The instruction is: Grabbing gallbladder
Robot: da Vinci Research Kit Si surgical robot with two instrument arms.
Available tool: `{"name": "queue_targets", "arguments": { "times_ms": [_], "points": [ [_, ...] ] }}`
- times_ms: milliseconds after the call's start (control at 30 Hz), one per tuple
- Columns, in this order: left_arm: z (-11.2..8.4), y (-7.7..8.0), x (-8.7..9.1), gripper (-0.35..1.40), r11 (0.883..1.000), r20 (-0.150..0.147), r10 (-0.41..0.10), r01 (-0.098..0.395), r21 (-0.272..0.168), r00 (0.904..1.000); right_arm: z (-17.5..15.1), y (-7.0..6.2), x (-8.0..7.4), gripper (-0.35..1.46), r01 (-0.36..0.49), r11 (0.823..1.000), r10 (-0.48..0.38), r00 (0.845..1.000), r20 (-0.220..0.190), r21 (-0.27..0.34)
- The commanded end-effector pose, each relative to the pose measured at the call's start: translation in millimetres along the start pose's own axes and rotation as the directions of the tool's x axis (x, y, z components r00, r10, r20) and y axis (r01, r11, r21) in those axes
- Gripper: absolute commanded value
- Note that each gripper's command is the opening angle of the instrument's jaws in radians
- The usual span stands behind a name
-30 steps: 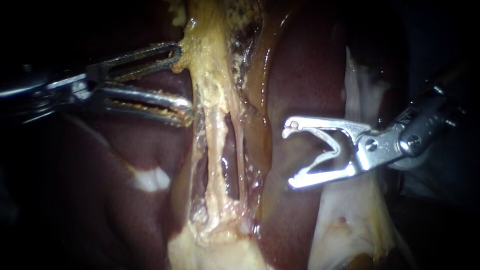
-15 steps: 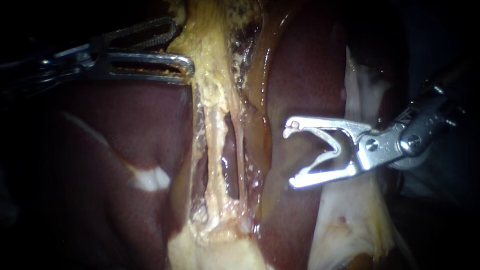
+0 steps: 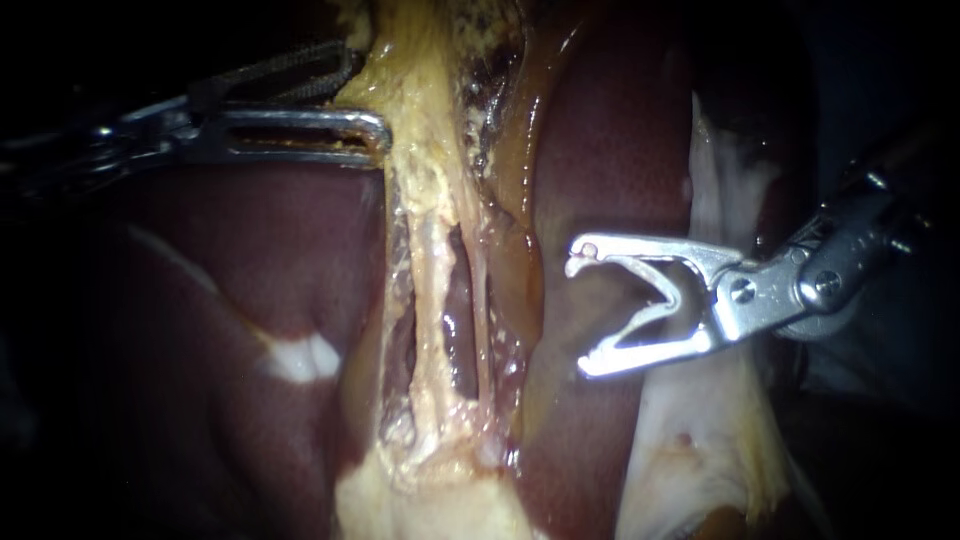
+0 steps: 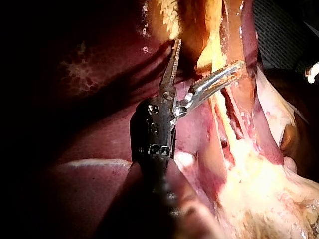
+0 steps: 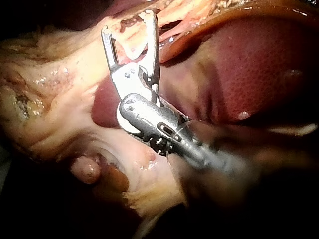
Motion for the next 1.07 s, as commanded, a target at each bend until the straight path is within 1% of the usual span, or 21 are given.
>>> {"name": "queue_targets", "arguments": {
  "times_ms": [33, 133, 200, 267, 300, 333, 367, 400, 467, 567, 667, 1067],
  "points": [
    [0.0, 0.1, 0.0, 0.81, 1.0, -0.003, -0.003, 0.003, -0.002, 1.0, 0.0, 0.0, 0.1, 0.6, 0.0, 1.0, 0.0, 1.0, 0.0, 0.0],
    [0.2, 0.1, 0.0, 0.72, 1.0, -0.009, -0.003, 0.003, -0.002, 1.0, 0.0, 0.0, 0.1, 0.6, 0.0, 1.0, 0.0, 1.0, 0.0, 0.0],
    [0.3, 0.0, 0.0, 0.59, 1.0, -0.02, -0.002, 0.002, -0.001, 0.9998, 0.0, 0.0, 0.1, 0.6, 0.0, 1.0, 0.0, 1.0, 0.0, 0.0],
    [0.2, 0.0, 0.0, 0.32, 1.0, -0.032, -0.001, 0.001, -0.002, 0.9995, 0.0, 0.0, 0.1, 0.6, 0.0, 1.0, 0.0, 1.0, 0.0, 0.0],
    [0.1, 0.0, 0.1, 0.09, 1.0, -0.038, -0.001, 0.001, -0.001, 0.9993, 0.0, 0.0, 0.1, 0.6, 0.0, 1.0, 0.0, 1.0, 0.0, 0.0],
    [0.0, 0.0, 0.1, -0.3, 1.0, -0.049, 0.0, 0.0, 0.002, 0.9988, 0.0, 0.0, 0.1, 0.6, 0.0, 1.0, 0.0, 1.0, 0.0, 0.0],
    [-0.3, 0.0, 0.3, -0.35, 1.0, -0.058, 0.002, -0.001, 0.009, 0.9983, 0.0, 0.0, 0.1, 0.6, 0.0, 1.0, 0.0, 1.0, 0.0, 0.0],
    [-0.5, 0.0, 0.4, -0.35, 1.0, -0.069, 0.003, -0.002, 0.012, 0.9976, 0.0, 0.0, 0.1, 0.6, 0.0, 1.0, 0.0, 1.0, 0.0, 0.0],
    [-0.8, 0.0, 0.6, -0.35, 1.0, -0.1, -0.006, 0.006, 0.003, 0.9949, 0.0, 0.0, 0.1, 0.6, 0.0, 1.0, 0.0, 1.0, 0.0, 0.0],
    [-1.2, 0.3, 0.8, -0.35, 1.0, -0.126, -0.014, 0.014, -0.005, 0.992, 0.0, 0.0, 0.2, 0.6, 0.0, 1.0, 0.0, 1.0, 0.0, 0.0],
    [-1.5, 0.4, 0.8, -0.35, 1.0, -0.134, -0.019, 0.018, -0.008, 0.9907, 0.0, -0.1, 0.2, 0.6, 0.0, 1.0, 0.0, 1.0, 0.0, 0.001],
    [-1.5, 0.1, 0.7, -0.35, 1.0, -0.134, -0.026, 0.025, -0.01, 0.9906, 0.0, 0.0, 0.2, 0.6, 0.0, 1.0, 0.0, 1.0, 0.0, 0.0]
  ]
}}
